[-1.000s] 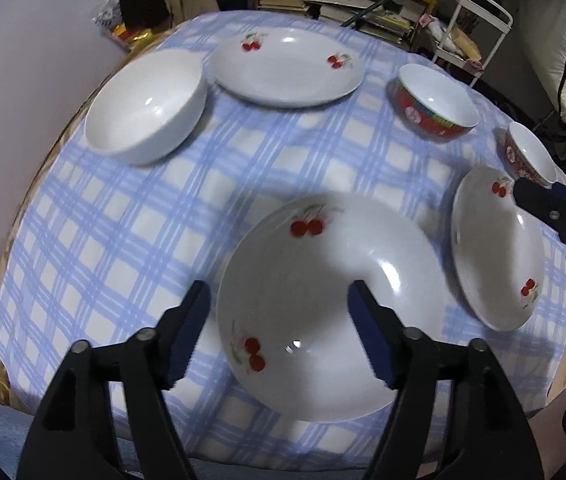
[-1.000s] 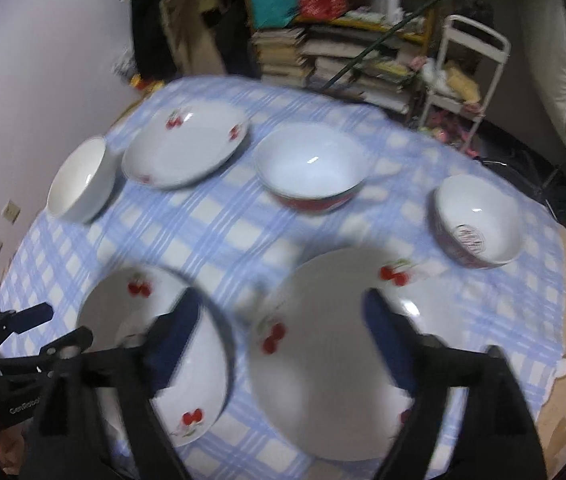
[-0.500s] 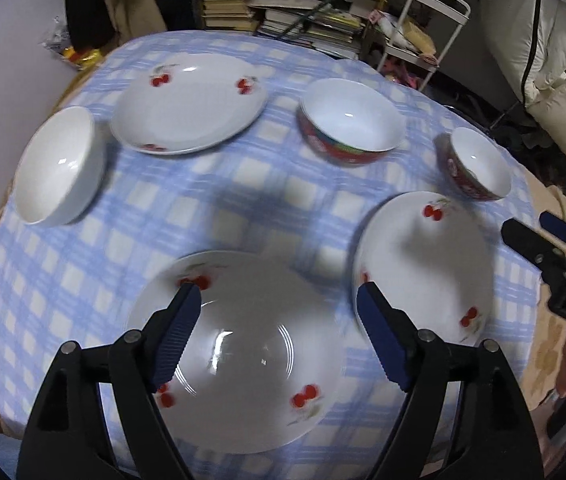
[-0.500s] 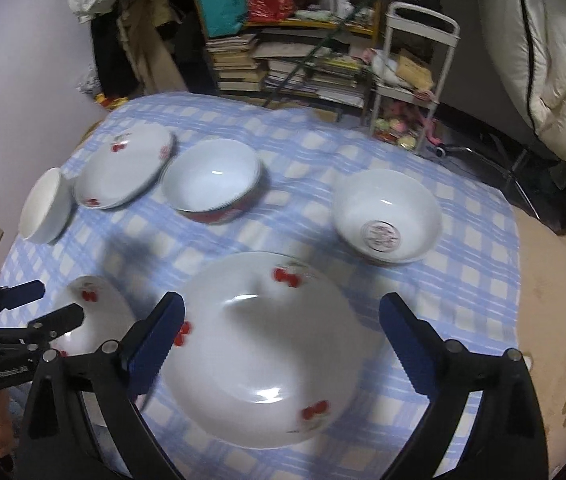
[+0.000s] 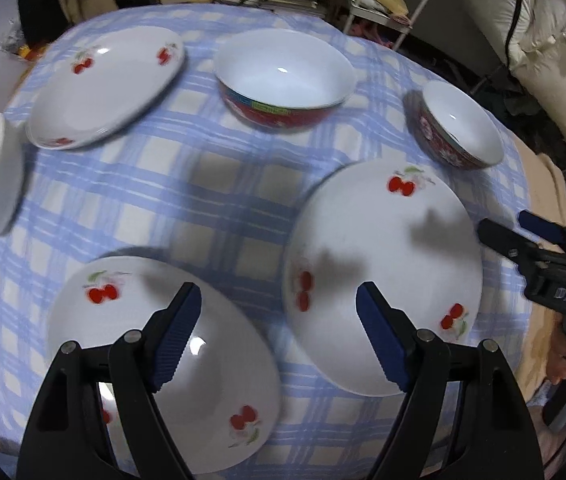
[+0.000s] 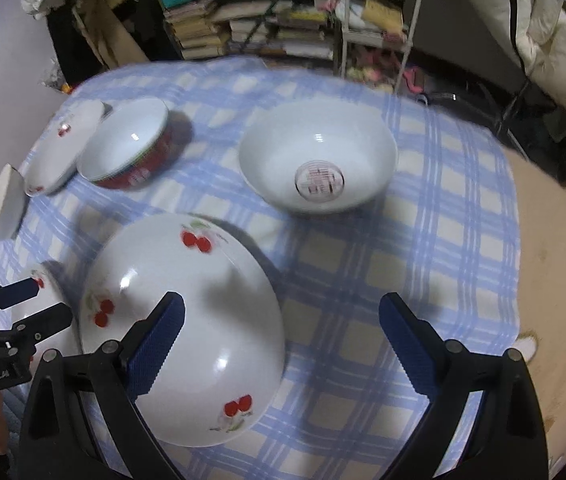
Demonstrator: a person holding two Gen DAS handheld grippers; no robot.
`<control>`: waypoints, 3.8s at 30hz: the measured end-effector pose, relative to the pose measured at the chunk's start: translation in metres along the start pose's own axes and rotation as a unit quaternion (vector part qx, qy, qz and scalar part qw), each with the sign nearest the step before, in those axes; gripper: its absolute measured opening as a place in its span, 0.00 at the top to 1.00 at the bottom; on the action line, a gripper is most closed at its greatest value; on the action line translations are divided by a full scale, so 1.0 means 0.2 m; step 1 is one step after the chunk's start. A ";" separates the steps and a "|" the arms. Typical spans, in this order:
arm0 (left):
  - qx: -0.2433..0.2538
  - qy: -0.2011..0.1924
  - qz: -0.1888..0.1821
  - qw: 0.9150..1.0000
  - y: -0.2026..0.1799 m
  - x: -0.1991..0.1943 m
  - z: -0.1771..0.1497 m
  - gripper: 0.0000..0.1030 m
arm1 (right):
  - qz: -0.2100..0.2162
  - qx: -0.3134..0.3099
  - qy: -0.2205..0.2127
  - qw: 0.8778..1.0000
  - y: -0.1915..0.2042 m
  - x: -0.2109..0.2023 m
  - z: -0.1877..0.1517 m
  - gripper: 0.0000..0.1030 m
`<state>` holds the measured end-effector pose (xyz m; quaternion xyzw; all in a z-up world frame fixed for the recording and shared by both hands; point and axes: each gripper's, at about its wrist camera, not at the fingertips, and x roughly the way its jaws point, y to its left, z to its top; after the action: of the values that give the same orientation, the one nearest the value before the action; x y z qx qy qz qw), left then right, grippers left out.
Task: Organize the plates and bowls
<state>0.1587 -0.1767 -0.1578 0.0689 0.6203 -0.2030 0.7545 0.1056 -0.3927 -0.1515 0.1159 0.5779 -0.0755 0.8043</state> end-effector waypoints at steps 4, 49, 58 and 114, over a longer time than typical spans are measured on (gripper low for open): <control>0.004 0.008 -0.031 0.999 -0.02 0.05 0.00 0.24 | 0.015 0.010 0.032 0.999 -0.02 0.08 -0.02 0.01; 0.016 0.026 -0.005 1.000 -0.07 0.15 0.00 0.75 | 0.101 0.015 0.068 0.992 -0.08 0.12 -0.05 0.84; 0.002 -0.003 -0.024 1.000 0.05 -0.05 0.03 0.75 | 0.133 0.004 0.041 0.990 0.01 0.01 -0.02 0.86; -0.118 0.020 0.041 0.992 0.83 -0.17 -0.49 0.75 | 0.150 -0.131 0.040 0.979 0.98 0.13 -0.20 0.85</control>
<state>0.1308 0.0168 -0.1720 0.0093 0.6515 -0.0958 0.7525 0.1280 -0.1936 -0.1683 0.0977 0.5902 0.1265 0.7912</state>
